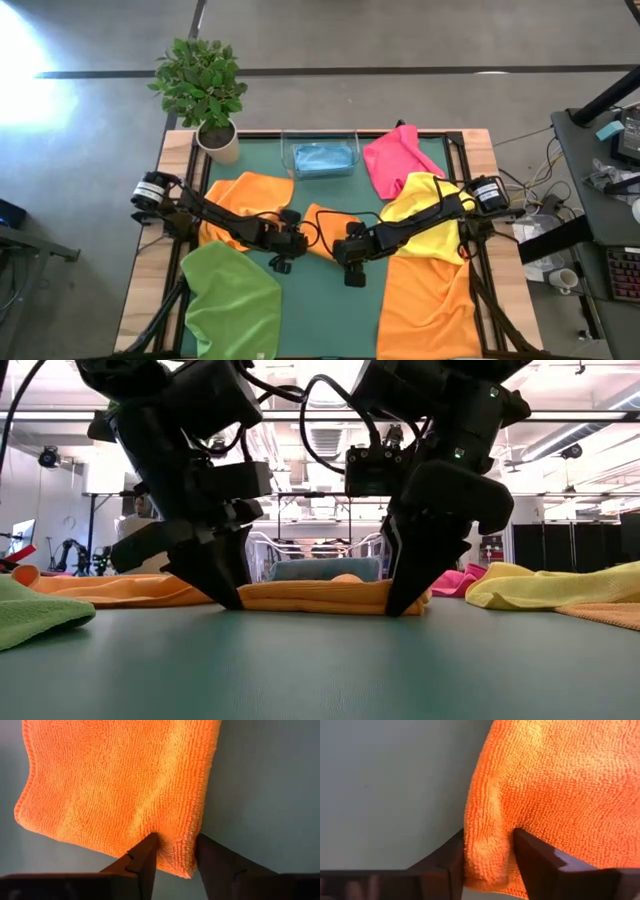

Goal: Fold microfiber towels
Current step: Put the right folded orange microfiber towel into the transparent bin

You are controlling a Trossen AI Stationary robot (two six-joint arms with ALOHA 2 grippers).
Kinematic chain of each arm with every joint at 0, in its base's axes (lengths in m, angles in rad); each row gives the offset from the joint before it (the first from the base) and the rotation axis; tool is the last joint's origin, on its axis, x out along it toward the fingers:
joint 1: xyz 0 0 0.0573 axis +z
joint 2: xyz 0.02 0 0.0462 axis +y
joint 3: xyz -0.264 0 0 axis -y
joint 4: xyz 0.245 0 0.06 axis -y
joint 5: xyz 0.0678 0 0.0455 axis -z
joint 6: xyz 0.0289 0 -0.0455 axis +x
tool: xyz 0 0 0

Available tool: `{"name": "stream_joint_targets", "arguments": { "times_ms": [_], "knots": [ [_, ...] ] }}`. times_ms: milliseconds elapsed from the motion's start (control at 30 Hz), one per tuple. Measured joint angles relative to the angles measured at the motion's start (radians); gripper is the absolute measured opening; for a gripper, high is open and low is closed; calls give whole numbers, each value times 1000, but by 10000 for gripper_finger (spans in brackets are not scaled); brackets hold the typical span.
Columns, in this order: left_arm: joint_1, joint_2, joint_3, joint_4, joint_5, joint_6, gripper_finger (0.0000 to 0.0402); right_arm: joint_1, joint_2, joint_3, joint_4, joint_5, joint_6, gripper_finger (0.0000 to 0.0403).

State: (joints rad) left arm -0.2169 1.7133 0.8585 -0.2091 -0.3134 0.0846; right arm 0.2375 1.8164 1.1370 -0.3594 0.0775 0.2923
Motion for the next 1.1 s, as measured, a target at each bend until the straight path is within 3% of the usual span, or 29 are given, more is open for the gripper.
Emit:
{"name": "stream_joint_targets", "arguments": {
  "times_ms": [233, 433, 667, 1100],
  "knots": [
    [3, 2, -2, 7, -17, 0, 10, 0, 0, 2, -4, 2, 4, 66],
    [2, 2, 21, -27, 19, -5, 12, -1, -36, 2, -58, 1, 20, 15],
    [4, 1, 104, -57, 141, -52, 13, -3, -145, 2, -97, -5, 54, 10],
    [54, -14, 364, -391, 76, 4, 13, -70, -369, 1, -200, 91, 45, 9]
  ]
}}
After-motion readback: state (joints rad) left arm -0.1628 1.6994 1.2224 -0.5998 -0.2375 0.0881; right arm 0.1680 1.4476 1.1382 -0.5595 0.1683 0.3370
